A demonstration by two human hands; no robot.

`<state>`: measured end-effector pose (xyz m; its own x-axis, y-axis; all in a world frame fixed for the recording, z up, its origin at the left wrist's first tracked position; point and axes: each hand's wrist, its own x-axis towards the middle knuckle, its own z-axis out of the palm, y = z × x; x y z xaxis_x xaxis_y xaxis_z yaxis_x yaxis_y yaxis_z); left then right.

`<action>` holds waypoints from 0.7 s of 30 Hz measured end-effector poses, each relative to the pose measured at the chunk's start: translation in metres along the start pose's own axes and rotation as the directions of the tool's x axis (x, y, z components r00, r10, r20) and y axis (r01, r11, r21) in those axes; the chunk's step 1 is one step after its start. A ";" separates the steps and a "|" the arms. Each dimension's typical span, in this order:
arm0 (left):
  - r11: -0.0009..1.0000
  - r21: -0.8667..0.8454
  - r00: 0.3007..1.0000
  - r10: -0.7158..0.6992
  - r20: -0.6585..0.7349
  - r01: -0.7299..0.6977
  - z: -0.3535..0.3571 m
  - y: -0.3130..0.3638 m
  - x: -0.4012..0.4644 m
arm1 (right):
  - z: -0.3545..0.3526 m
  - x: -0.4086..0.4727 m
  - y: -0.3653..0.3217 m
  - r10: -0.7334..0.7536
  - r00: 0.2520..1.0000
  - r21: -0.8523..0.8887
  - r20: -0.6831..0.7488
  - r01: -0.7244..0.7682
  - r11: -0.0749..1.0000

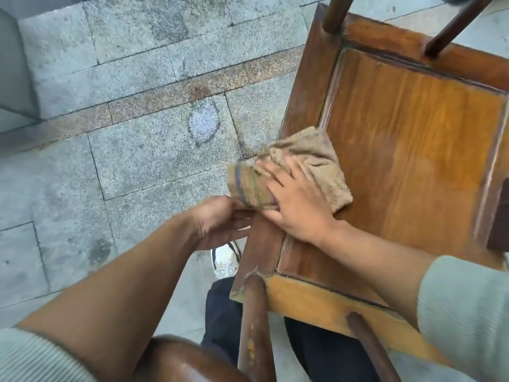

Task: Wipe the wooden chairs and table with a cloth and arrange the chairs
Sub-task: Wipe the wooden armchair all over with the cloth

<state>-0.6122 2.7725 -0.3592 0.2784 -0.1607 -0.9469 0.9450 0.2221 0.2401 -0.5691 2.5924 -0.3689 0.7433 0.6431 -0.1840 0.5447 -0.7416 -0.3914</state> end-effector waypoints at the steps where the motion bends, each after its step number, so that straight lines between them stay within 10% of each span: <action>1: 1.000 -0.020 1.000 -0.014 0.022 0.014 -0.001 -0.003 -0.001 | 0.005 -0.024 -0.006 -0.064 0.997 -0.009 0.050 0.065 0.998; 6: 0.990 -0.110 0.996 -0.085 0.042 0.089 -0.010 0.007 -0.011 | 0.005 -0.083 0.003 -0.293 0.932 -0.080 0.215 0.315 0.946; 16: 0.881 0.473 1.000 0.002 0.031 -0.017 -0.006 0.012 -0.007 | 0.002 -0.029 -0.037 -0.582 0.666 0.136 0.466 0.596 0.791; 21: 0.755 0.640 0.962 0.259 -0.090 -0.144 0.005 0.008 0.005 | 0.006 0.009 -0.082 -0.591 0.484 0.109 0.645 0.708 0.698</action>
<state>-0.6020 2.7686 -0.3605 0.4971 -0.0107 -0.8676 0.7835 -0.4242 0.4541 -0.6099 2.6600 -0.3440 -0.2130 0.8727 -0.4393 0.8643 -0.0413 -0.5013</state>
